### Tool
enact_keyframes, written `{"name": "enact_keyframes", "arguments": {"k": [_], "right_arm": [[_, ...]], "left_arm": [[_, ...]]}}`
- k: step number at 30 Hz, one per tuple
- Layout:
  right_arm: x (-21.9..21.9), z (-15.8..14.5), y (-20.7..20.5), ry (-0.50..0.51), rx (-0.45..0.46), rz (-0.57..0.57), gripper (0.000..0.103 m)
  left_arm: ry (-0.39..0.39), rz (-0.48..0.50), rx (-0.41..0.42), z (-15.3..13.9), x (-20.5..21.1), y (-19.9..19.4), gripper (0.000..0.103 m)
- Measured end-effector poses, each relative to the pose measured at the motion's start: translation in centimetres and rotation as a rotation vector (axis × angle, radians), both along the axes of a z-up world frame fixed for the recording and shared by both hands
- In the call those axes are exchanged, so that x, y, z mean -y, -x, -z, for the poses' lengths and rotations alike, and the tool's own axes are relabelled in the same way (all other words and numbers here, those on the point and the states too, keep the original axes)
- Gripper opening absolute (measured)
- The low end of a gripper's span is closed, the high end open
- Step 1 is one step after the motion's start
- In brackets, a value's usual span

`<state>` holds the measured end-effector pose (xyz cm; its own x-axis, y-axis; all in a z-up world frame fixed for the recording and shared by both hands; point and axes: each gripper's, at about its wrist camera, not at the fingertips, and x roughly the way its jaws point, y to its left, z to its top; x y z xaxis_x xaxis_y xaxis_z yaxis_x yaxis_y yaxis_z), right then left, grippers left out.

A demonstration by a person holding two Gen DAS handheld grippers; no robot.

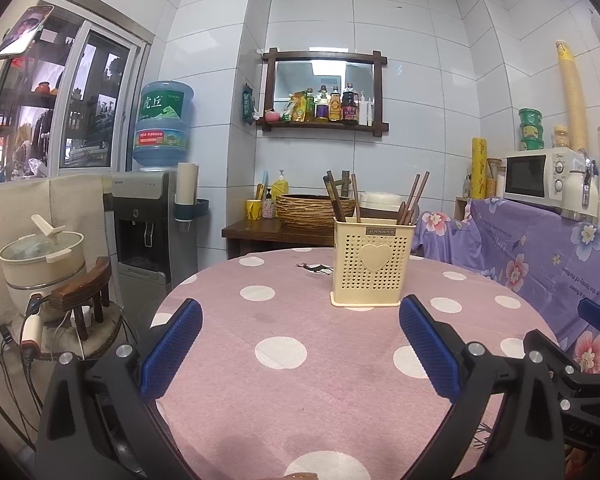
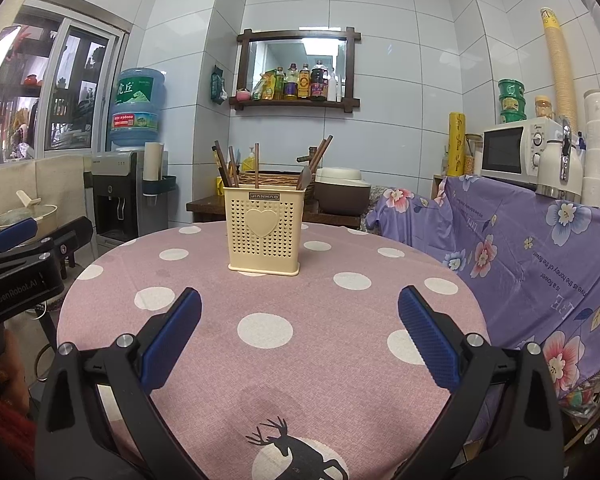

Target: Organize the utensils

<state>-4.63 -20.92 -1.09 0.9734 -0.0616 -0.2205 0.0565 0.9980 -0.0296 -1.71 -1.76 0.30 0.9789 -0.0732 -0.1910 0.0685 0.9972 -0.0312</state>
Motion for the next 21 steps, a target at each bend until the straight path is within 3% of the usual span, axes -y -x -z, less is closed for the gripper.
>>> {"name": "enact_keyframes", "arguments": {"k": [21], "right_arm": [[0.18,0.18,-0.15,-0.001,-0.002,0.001,0.097]], "left_arm": [[-0.002,0.003,-0.002,0.07,0.09,0.04,0.098]]}}
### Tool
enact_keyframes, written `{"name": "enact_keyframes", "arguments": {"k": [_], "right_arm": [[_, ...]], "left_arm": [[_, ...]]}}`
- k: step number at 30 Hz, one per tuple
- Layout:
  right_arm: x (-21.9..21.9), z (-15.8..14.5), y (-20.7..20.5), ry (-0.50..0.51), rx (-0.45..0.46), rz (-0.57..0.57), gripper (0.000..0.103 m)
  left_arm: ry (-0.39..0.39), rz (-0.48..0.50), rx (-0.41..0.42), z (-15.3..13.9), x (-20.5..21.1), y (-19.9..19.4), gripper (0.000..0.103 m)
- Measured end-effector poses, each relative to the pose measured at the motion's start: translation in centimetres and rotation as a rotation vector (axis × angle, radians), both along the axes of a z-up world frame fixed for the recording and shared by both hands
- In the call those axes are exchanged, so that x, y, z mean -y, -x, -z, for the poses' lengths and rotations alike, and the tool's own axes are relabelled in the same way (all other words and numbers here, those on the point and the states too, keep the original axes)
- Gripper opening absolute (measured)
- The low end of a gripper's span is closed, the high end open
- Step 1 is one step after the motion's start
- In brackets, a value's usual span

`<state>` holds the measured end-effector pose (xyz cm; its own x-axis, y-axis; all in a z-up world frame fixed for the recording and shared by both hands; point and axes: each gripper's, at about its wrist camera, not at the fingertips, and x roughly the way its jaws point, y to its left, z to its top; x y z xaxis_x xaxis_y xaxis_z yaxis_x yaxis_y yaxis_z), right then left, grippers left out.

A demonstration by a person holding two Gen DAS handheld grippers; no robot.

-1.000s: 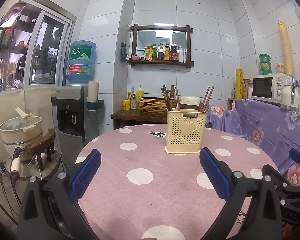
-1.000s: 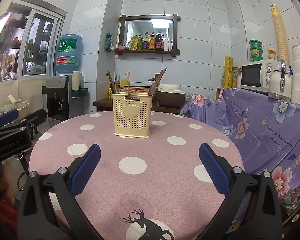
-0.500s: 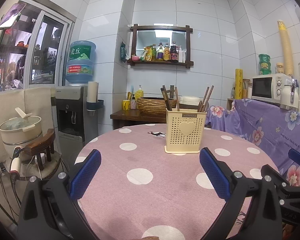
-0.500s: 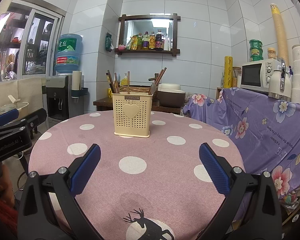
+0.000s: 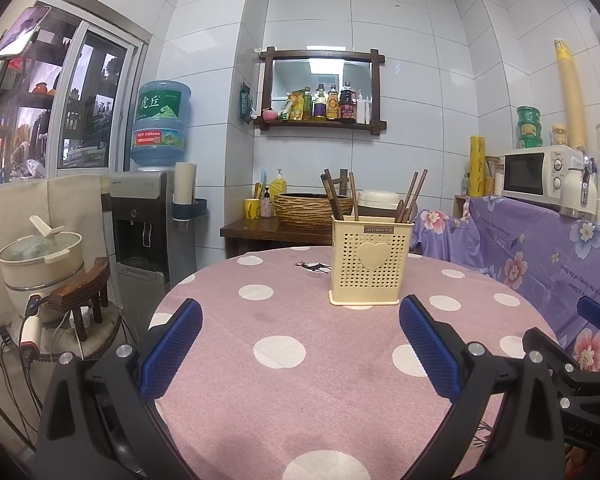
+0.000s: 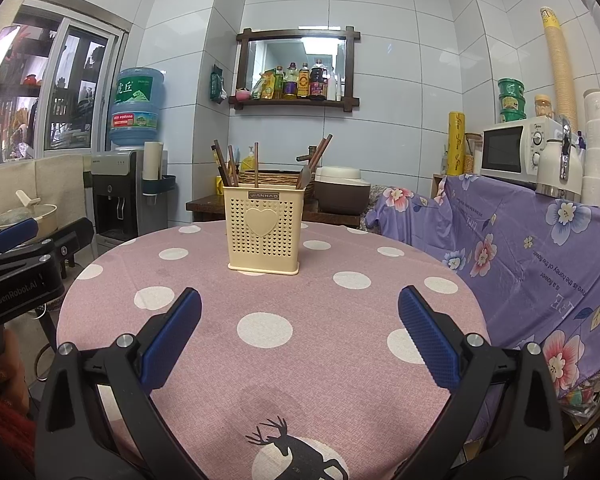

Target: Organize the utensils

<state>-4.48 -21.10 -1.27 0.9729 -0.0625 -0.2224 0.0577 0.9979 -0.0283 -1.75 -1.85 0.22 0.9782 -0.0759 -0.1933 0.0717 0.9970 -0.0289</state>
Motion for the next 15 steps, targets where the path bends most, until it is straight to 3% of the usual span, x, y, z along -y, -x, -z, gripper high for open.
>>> {"name": "enact_keyframes", "arguments": {"k": [15], "right_arm": [[0.14,0.23,-0.05,-0.002,-0.005,0.000,0.097]], "left_arm": [[-0.007,0.003,-0.011,0.30,0.08,-0.25,0.098]]}}
